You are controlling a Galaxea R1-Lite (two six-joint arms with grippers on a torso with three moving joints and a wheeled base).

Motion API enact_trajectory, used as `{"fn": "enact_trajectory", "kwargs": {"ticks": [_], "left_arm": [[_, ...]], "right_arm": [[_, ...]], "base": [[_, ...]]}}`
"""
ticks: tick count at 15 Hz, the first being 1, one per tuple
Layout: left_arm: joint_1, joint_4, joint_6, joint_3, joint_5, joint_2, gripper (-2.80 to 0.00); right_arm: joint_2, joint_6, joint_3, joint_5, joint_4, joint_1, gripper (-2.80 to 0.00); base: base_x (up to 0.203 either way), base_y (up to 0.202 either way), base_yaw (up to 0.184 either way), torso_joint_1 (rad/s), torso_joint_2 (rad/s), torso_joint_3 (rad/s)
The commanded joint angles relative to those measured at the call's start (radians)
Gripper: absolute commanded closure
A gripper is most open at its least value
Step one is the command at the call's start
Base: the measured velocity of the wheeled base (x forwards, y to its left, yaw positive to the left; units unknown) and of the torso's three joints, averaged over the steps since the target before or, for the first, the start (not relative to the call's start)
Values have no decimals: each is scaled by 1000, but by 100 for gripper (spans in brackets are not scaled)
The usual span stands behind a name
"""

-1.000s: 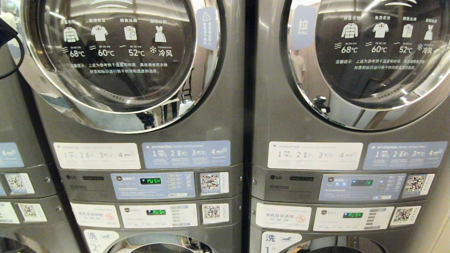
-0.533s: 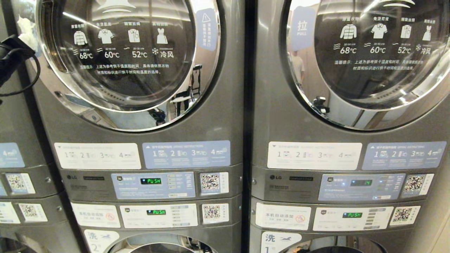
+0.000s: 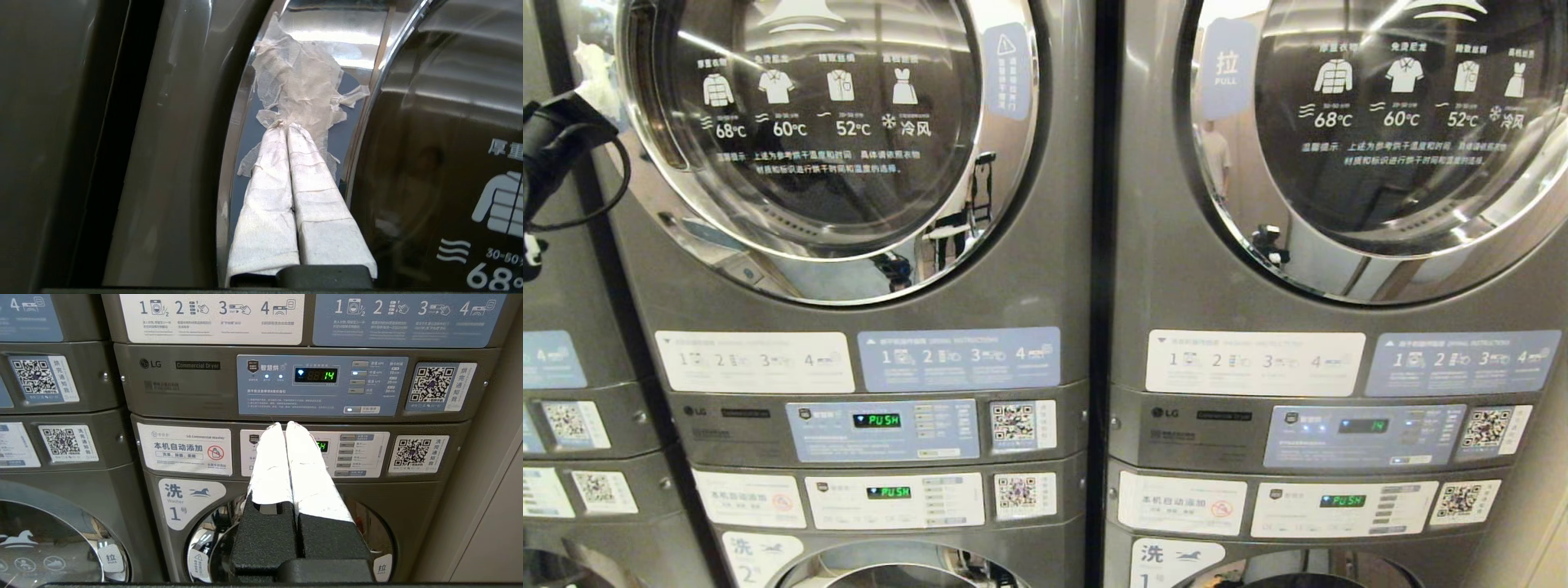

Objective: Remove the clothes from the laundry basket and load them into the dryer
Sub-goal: Close the dryer

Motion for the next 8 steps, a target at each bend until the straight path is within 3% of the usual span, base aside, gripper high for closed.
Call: {"fn": "enact_trajectory", "kwargs": {"ticks": [1, 8], "left_arm": [[-4, 1, 25, 1, -21, 24, 0], [-19, 32, 63, 1, -20, 59, 0]], "right_arm": [[0, -1, 2, 0, -1, 0, 0], [0, -5, 2, 0, -1, 0, 0]], "base": [[0, 0, 0, 0, 0, 0], [0, 0, 0, 0, 0, 0]]}}
